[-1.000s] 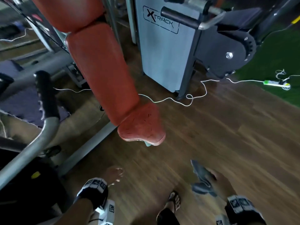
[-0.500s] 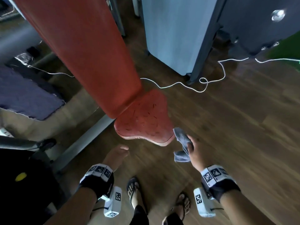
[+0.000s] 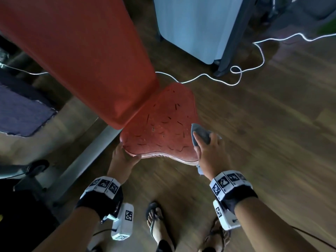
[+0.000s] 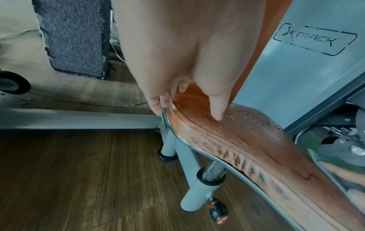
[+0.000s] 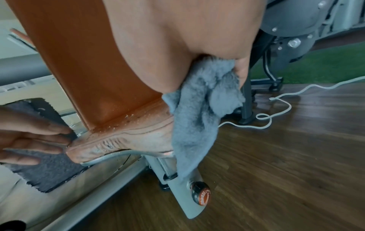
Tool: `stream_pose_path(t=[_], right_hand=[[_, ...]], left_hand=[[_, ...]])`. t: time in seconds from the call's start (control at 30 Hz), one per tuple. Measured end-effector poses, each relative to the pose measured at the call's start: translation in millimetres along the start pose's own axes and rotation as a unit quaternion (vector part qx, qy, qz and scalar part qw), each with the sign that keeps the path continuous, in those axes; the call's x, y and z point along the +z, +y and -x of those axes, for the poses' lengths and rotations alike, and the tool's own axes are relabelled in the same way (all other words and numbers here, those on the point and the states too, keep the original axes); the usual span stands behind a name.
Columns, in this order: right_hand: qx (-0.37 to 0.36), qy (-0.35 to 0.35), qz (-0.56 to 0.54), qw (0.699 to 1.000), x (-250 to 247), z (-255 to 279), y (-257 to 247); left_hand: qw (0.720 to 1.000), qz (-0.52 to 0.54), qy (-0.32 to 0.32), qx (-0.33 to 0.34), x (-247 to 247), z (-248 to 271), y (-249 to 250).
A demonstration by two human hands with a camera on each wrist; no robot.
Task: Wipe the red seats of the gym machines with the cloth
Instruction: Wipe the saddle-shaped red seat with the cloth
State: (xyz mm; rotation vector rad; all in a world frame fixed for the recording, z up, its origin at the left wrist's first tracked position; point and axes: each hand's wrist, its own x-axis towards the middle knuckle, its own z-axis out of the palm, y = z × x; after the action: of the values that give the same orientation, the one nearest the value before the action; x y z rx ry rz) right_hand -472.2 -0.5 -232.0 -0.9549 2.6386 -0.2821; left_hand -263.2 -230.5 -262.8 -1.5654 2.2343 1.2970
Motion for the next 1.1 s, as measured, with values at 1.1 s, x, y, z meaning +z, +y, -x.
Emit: stream_pose_path(t=[1.1], right_hand=[[-0.093,-0.074,0.09,0.989,-19,-27,-24]], left_hand=[[0.986,-0.064,0.143,-0.061,22,8,36]])
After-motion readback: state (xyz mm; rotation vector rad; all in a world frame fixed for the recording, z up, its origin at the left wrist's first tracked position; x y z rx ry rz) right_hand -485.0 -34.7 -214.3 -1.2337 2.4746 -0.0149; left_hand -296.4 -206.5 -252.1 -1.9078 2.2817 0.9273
